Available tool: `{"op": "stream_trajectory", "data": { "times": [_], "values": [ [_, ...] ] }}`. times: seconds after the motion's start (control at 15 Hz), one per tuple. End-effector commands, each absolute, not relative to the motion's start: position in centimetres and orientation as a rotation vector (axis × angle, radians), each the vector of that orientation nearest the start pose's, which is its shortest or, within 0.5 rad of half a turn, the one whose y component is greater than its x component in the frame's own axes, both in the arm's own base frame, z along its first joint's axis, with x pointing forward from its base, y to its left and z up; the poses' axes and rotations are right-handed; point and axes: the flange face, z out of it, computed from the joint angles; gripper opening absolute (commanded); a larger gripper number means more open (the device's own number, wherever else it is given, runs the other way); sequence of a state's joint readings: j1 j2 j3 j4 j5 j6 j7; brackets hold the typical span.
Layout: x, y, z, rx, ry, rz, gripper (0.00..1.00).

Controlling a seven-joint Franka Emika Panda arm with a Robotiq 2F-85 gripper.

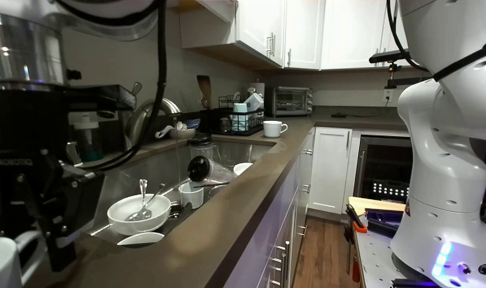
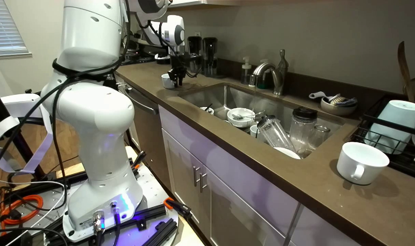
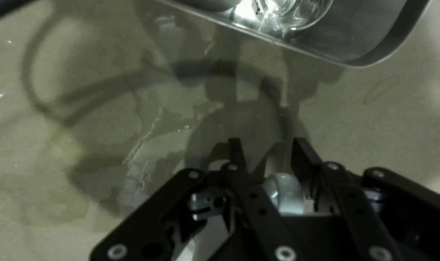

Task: Pick up the mug cup from the countertop, move it to the right and then move it to the left back on the countertop.

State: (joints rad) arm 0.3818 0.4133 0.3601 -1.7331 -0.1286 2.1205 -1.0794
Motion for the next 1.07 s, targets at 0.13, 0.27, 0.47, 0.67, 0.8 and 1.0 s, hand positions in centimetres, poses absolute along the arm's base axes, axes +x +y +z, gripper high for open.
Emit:
{"op": "stream_trajectory", "data": {
  "times": [0.13, 0.27, 0.47, 0.67, 0.8, 1.0],
  "values": [
    [50.0, 42.7, 36.5, 1.960, 2.472, -0.016, 0.62],
    [49.9, 42.8, 36.6, 1.969, 2.467, -0.017, 0.68],
    [49.7, 43.0, 36.7, 1.982, 2.463, -0.023, 0.60],
    [49.6, 43.2, 36.6, 1.993, 2.464, -0.026, 0.40],
    [49.4, 43.3, 36.5, 1.996, 2.469, -0.027, 0.30],
    [49.2, 43.6, 36.6, 1.994, 2.474, -0.029, 0.43]
  ]
}}
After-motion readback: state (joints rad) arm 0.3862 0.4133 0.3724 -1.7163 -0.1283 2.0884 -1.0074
